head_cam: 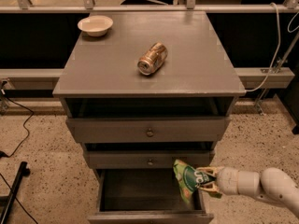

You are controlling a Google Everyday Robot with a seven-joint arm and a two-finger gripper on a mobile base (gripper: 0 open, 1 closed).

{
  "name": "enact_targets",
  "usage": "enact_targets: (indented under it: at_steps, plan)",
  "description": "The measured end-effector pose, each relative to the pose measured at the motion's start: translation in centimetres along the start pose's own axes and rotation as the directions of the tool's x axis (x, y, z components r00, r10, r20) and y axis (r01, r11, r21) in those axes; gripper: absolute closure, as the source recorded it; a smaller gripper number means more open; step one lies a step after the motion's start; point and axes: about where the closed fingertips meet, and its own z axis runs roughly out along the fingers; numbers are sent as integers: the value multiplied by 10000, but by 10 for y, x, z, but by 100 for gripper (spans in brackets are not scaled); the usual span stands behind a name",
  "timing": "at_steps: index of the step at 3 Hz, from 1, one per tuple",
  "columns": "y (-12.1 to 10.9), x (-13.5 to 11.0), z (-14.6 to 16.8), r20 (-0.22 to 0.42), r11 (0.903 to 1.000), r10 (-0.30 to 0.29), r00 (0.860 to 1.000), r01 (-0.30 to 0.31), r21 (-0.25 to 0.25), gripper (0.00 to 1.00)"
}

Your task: Place green rice chip bag into bottom drawer

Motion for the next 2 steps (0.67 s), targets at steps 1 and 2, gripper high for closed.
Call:
enact_targets:
  at_steps: [1, 2]
  plan:
    - [21, 11, 28, 416, 9943, 294, 9987, -250, -1041, 100]
    - [43, 20, 60, 800, 9798, 522, 9954, -356, -1966, 100]
